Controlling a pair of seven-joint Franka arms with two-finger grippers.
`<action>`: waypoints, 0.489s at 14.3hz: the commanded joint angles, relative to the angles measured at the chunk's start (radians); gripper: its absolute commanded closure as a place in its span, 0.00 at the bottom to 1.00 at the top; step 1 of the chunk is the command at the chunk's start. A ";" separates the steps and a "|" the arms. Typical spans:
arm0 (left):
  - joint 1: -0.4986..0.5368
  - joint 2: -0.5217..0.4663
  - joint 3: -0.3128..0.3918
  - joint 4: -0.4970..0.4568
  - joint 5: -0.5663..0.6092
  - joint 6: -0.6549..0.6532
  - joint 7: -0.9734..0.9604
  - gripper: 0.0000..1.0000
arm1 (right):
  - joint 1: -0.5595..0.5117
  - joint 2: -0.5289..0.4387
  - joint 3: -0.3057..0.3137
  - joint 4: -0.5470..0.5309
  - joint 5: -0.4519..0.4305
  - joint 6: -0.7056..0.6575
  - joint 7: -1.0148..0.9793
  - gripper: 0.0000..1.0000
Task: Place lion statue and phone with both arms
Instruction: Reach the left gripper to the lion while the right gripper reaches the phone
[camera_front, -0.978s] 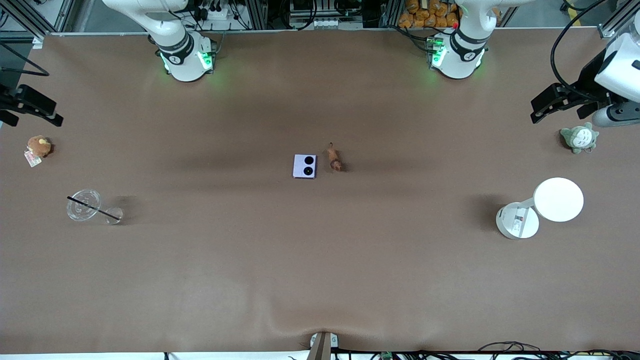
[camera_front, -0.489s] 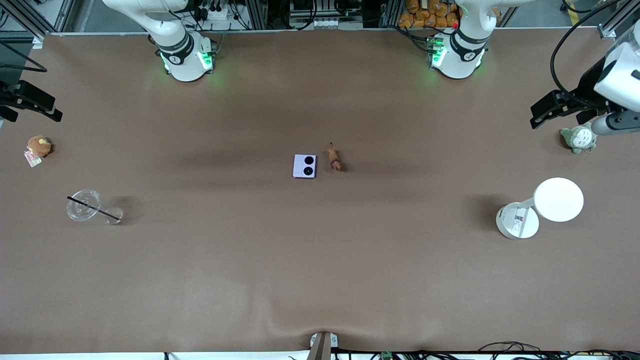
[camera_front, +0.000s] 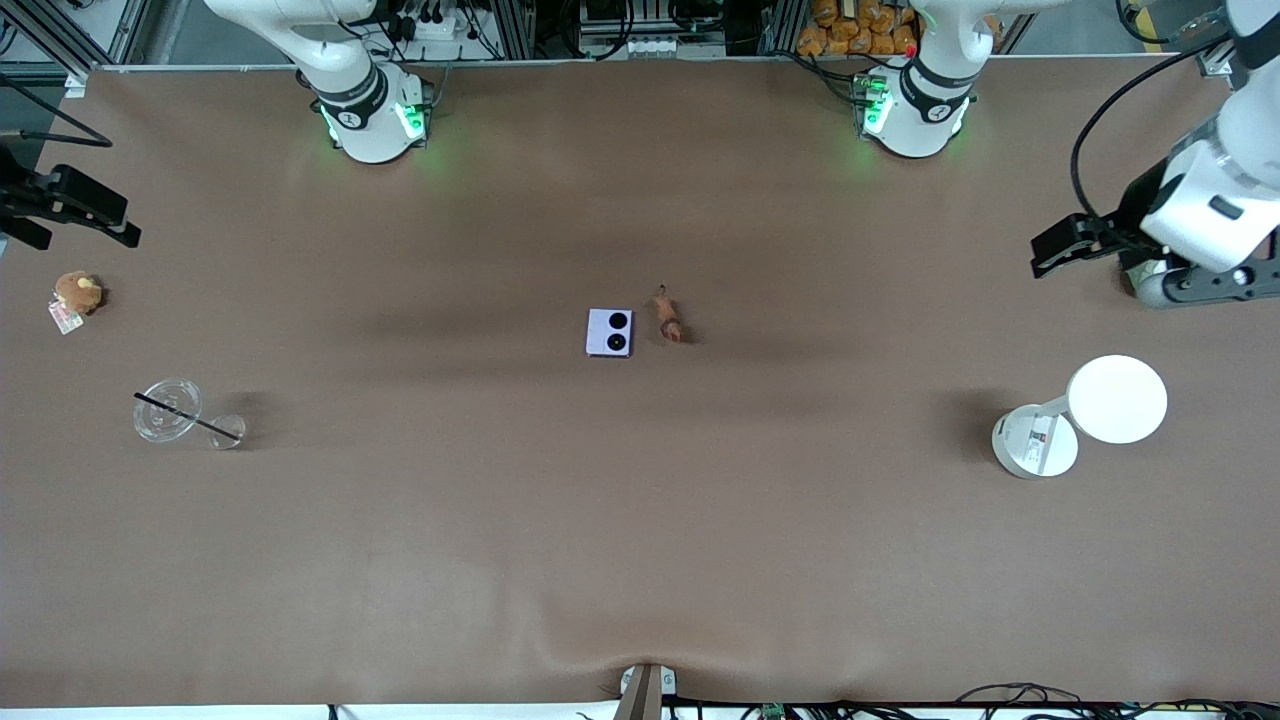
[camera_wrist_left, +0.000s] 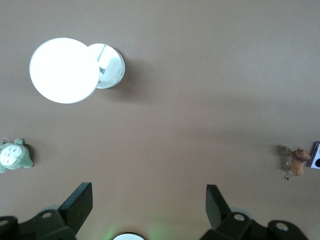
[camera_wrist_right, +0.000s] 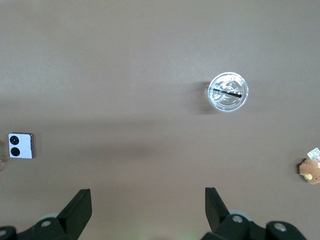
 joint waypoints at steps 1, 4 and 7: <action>0.000 -0.004 -0.034 -0.045 -0.008 0.029 -0.039 0.00 | 0.006 0.004 -0.002 -0.004 0.000 -0.048 0.006 0.00; -0.002 0.000 -0.069 -0.122 -0.007 0.123 -0.043 0.00 | 0.004 0.004 -0.002 -0.007 -0.008 -0.097 0.021 0.00; -0.003 0.014 -0.105 -0.202 -0.008 0.245 -0.051 0.00 | 0.001 0.018 -0.003 -0.015 -0.011 -0.105 0.026 0.00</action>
